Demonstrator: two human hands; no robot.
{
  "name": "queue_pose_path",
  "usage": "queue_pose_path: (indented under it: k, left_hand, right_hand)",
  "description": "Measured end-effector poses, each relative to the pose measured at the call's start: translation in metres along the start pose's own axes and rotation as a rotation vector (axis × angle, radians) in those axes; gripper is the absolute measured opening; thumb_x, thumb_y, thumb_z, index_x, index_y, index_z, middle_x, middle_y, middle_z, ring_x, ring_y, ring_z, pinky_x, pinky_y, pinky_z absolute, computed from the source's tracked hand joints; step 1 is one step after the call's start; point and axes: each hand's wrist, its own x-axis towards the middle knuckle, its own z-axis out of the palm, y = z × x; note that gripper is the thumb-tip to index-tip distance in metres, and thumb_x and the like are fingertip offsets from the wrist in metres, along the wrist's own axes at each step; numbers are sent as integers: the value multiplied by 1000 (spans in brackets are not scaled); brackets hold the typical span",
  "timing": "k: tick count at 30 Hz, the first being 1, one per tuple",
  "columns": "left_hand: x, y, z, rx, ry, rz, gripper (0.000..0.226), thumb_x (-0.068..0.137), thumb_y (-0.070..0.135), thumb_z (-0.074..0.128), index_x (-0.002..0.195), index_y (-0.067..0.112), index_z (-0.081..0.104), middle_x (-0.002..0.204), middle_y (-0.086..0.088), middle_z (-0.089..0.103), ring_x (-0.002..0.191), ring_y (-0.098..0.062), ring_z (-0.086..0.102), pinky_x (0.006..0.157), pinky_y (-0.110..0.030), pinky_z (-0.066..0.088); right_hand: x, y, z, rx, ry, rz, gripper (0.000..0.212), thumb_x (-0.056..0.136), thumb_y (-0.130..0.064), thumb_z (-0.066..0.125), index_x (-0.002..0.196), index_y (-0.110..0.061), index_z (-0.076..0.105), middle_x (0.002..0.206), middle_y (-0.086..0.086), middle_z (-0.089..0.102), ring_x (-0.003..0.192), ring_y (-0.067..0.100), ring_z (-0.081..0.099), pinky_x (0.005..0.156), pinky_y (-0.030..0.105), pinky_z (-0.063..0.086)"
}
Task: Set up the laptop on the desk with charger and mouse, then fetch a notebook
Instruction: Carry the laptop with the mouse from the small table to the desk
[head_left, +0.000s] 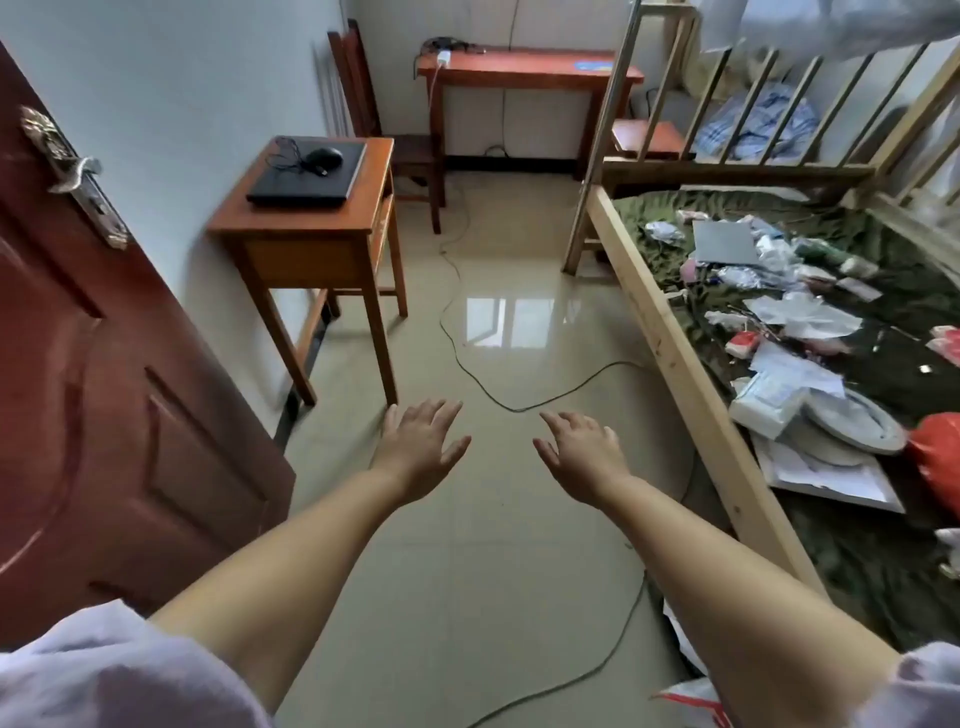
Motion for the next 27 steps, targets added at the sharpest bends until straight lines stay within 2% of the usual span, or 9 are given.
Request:
queue_pose_path:
  k: [3,6,14,21,27]
  left_hand:
    - [17,-6,2,2,-39,-4,57,95,50,31,145,23,28,149,-3,38,138,-21,32,113,-41,26]
    - [40,-9,4,-33,-91,-42,57,95,50,31,145,23,30,145,-4,43,134,-22,37,106,-37,33]
    - [163,-15,-8,-17,-61,-90,57,95,52,29,144,22,31,145,-3,44,134,-22,39,105,-40,35]
    - [315,-8,-47,-75,39,-172,58,94,52,30,143,20,33,145,-3,45,134,-21,38,105,-40,36]
    - [408,-14,-64,-126,56,-223,57,94,52,30,143,23,32,147,-1,42,136,-20,36,107,-42,32]
  right_hand:
    - [17,-2,6,-59,-83,2,51,96,-48,27,142,-26,30,147,7,36,132,27,36,105,45,29]
    - [44,-2,7,-62,-136,-6,51,96,-48,27,140,-25,32,146,7,38,130,28,38,103,44,31]
    - [173,29,-20,-41,-118,-46,51,95,-49,27,140,-26,33,146,7,38,131,26,37,104,44,31]
    - [331,66,-86,-46,-88,-138,52,95,-49,27,141,-24,32,146,7,39,131,28,38,103,46,31]
    - [443,79,-121,-28,-114,-176,53,96,-49,25,141,-22,29,139,9,45,123,29,45,95,44,38]
